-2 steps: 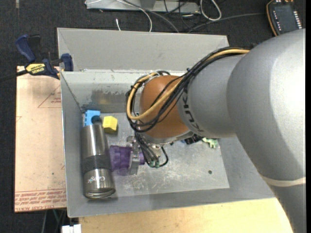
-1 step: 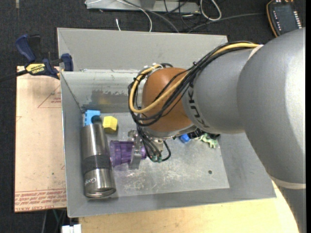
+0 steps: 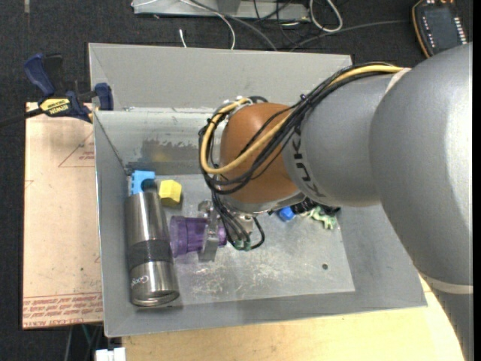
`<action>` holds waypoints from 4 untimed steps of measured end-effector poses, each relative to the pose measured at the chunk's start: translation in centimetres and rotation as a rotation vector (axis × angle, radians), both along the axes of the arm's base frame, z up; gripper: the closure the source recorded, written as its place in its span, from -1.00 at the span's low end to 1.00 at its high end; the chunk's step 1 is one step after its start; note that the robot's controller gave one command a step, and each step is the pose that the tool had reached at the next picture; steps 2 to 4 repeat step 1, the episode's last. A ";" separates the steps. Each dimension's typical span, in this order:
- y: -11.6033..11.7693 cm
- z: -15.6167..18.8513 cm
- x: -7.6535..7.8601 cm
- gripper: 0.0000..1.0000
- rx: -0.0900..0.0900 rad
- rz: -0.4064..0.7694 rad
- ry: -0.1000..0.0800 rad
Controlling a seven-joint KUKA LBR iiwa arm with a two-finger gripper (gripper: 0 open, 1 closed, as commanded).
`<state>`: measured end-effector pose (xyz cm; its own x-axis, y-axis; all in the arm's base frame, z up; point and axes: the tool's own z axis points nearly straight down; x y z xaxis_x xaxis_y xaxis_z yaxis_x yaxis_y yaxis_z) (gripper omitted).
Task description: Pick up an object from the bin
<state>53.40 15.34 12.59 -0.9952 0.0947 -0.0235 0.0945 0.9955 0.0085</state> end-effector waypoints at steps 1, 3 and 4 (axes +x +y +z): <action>0.0 0.3 0.0 1.00 0.001 0.000 -0.001; 0.0 0.3 0.0 1.00 0.001 0.000 -0.001; 0.0 0.3 0.0 1.00 0.001 0.000 -0.001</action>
Offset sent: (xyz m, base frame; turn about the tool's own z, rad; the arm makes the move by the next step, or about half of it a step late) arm 0.0000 0.0001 0.0449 0.0002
